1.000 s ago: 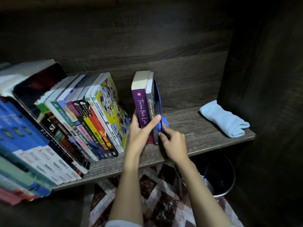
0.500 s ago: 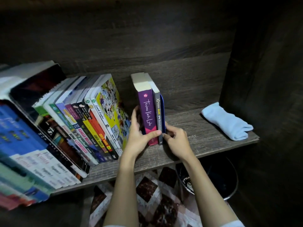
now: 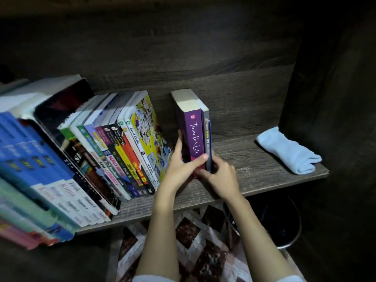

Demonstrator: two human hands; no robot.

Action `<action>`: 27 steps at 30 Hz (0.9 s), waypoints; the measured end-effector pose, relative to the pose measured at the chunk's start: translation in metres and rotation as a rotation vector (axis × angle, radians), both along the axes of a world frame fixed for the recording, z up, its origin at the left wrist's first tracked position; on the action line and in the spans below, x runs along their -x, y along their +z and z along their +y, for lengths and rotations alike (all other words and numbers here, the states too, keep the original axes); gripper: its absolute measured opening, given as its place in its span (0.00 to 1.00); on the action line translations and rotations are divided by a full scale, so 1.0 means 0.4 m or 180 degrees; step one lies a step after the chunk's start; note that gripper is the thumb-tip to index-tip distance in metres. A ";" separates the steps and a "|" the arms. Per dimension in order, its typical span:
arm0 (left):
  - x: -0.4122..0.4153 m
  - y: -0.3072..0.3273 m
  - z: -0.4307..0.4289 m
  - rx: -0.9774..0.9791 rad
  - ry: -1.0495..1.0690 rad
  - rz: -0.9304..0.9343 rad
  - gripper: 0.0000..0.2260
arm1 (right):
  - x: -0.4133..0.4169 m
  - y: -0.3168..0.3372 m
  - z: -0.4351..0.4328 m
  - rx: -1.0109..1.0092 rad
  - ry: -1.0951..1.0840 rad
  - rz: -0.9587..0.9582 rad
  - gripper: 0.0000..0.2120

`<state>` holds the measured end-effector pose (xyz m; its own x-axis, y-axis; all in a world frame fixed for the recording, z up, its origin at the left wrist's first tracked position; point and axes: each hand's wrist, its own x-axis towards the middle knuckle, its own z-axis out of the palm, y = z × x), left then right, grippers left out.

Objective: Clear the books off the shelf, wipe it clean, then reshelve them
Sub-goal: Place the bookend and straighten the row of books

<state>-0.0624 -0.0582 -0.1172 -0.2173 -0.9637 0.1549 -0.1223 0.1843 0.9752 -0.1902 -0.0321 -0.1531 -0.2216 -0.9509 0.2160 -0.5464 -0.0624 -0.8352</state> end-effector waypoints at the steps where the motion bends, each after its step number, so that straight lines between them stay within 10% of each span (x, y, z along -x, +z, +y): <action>1: -0.001 0.011 0.002 -0.0043 -0.0021 0.0066 0.38 | 0.000 0.000 0.000 -0.0024 -0.0064 0.0039 0.32; 7: 0.004 0.044 0.006 -0.0113 0.0391 -0.0157 0.29 | -0.028 0.010 -0.001 -0.0083 -0.0253 0.0256 0.37; 14: 0.010 0.088 0.108 0.2312 0.3132 -0.0977 0.18 | -0.027 0.009 -0.001 -0.0090 -0.0323 0.0382 0.34; 19: -0.032 0.082 0.100 0.1791 0.3945 -0.1170 0.36 | -0.033 0.011 0.000 -0.0105 -0.0340 0.0334 0.33; 27: -0.027 0.074 0.101 0.1724 0.3960 -0.1240 0.38 | -0.038 0.008 0.003 -0.0040 -0.0382 0.0274 0.30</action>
<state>-0.0515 -0.0179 -0.0877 0.6051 -0.3960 0.6907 -0.7216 0.0937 0.6859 -0.1751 -0.0308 -0.1498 -0.3150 -0.9215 0.2273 -0.6190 0.0179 -0.7852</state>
